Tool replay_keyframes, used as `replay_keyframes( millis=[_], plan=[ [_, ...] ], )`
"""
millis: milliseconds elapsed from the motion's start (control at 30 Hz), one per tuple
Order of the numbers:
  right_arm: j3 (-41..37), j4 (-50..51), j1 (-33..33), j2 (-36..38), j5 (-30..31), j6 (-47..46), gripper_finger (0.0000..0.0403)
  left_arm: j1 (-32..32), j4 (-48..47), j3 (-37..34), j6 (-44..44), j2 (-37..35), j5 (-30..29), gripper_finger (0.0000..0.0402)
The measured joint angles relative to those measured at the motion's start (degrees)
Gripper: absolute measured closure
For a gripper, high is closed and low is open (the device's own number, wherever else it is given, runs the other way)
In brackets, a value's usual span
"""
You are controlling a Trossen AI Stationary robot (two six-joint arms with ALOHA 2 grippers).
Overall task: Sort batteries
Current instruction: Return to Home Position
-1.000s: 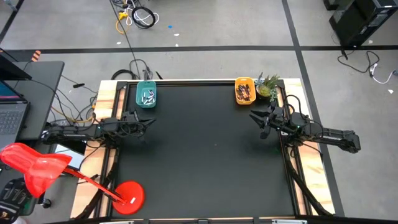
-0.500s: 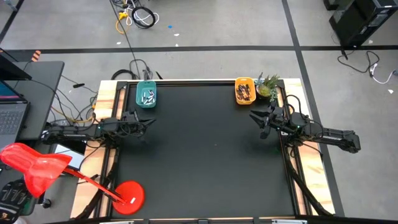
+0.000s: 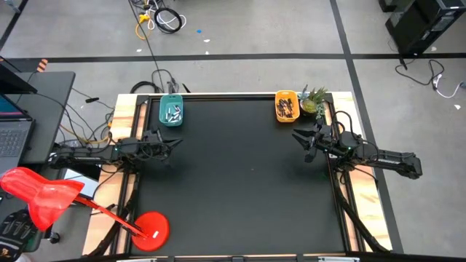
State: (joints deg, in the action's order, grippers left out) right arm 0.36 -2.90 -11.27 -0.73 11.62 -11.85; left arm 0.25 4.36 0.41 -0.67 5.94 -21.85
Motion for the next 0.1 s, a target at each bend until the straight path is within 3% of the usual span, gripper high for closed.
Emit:
replay_keyframes(
  millis=[100],
  plan=[
    [0.00, 0.00, 0.00, 0.00, 0.00, 0.00, 0.0279, 0.01, 0.00, 0.00, 0.00, 0.02, 0.00, 0.0382]
  ],
)
